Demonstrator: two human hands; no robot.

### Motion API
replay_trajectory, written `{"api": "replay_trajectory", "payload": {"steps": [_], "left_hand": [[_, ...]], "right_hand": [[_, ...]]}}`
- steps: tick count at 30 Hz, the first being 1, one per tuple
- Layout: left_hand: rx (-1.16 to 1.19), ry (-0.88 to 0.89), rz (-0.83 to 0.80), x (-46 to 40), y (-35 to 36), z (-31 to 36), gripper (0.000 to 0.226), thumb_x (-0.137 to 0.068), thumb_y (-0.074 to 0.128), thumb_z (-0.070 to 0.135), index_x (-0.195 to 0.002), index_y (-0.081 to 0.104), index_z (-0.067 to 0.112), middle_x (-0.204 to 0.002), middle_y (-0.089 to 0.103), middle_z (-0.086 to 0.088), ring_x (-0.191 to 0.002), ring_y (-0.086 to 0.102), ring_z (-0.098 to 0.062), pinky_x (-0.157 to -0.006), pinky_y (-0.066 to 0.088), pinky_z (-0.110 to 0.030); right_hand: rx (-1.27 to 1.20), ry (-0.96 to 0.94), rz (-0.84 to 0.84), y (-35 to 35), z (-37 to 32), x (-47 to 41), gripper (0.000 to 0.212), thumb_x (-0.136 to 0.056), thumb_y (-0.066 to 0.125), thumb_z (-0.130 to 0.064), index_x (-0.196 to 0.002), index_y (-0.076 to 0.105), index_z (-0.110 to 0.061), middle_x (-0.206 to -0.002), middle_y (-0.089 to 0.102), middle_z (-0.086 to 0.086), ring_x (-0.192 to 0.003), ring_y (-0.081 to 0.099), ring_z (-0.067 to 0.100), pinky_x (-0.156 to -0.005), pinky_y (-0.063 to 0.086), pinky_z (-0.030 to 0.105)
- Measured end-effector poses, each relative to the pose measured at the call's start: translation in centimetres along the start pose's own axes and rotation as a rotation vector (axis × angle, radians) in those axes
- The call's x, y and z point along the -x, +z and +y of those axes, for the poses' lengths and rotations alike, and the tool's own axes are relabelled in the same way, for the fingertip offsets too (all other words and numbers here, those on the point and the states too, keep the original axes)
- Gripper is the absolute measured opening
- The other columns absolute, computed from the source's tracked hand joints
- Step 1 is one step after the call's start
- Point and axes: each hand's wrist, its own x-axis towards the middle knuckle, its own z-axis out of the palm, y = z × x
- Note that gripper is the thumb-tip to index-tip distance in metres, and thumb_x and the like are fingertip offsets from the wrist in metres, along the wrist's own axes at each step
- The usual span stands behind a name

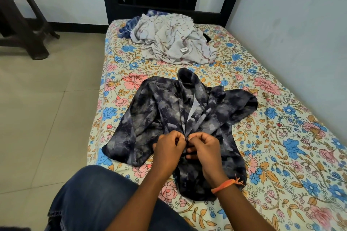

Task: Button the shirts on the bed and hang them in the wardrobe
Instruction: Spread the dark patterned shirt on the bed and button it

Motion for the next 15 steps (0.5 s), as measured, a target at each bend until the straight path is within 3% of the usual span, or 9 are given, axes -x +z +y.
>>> {"api": "replay_trajectory", "payload": {"steps": [3, 5, 8, 11, 15], "left_hand": [[-0.287, 0.102, 0.084, 0.3, 0.0, 0.4, 0.013, -0.093, 0.052, 0.031, -0.08, 0.05, 0.031, -0.076, 0.05, 0.016, -0.088, 0.04, -0.011, -0.077, 0.022, -0.031], [-0.435, 0.2, 0.135, 0.4, 0.1, 0.3, 0.01, -0.091, 0.054, 0.033, -0.082, 0.052, 0.029, -0.081, 0.052, 0.015, -0.089, 0.043, -0.014, -0.074, 0.018, -0.032], [-0.607, 0.327, 0.183, 0.2, 0.6, -0.4, 0.012, -0.088, 0.057, 0.035, -0.082, 0.059, 0.024, -0.08, 0.058, 0.009, -0.083, 0.05, -0.019, -0.07, 0.023, -0.034], [-0.727, 0.382, 0.215, 0.1, 1.0, -0.5, 0.025, -0.086, 0.041, 0.037, -0.078, 0.06, 0.023, -0.073, 0.059, 0.007, -0.075, 0.052, -0.019, -0.066, 0.035, -0.037], [-0.738, 0.388, 0.235, -0.2, 1.0, -0.7, 0.028, -0.084, 0.038, 0.037, -0.076, 0.06, 0.021, -0.072, 0.059, 0.005, -0.076, 0.051, -0.02, -0.066, 0.034, -0.037]], "right_hand": [[0.134, -0.12, 0.098, -0.2, -0.1, -0.7, 0.01, -0.091, 0.063, -0.01, -0.085, 0.07, -0.013, -0.076, 0.07, 0.012, -0.057, 0.065, 0.024, -0.048, 0.055, 0.033], [0.156, -0.13, 0.094, 0.0, -0.7, -1.7, 0.011, -0.091, 0.067, -0.02, -0.083, 0.07, -0.013, -0.074, 0.069, 0.013, -0.055, 0.064, 0.019, -0.046, 0.054, 0.031], [0.228, -0.062, 0.083, 0.6, -1.5, -3.7, 0.025, -0.089, 0.07, -0.028, -0.079, 0.067, -0.005, -0.074, 0.068, 0.018, -0.057, 0.067, 0.022, -0.044, 0.053, 0.03], [0.159, 0.033, 0.073, 0.8, -2.0, -5.3, 0.029, -0.09, 0.07, -0.026, -0.073, 0.06, -0.004, -0.071, 0.064, 0.016, -0.052, 0.064, 0.018, -0.045, 0.053, 0.031], [0.078, 0.006, 0.119, 0.7, -2.6, -6.5, 0.026, -0.088, 0.072, -0.019, -0.086, 0.065, 0.006, -0.079, 0.069, 0.019, -0.054, 0.061, 0.015, -0.046, 0.053, 0.029]]}}
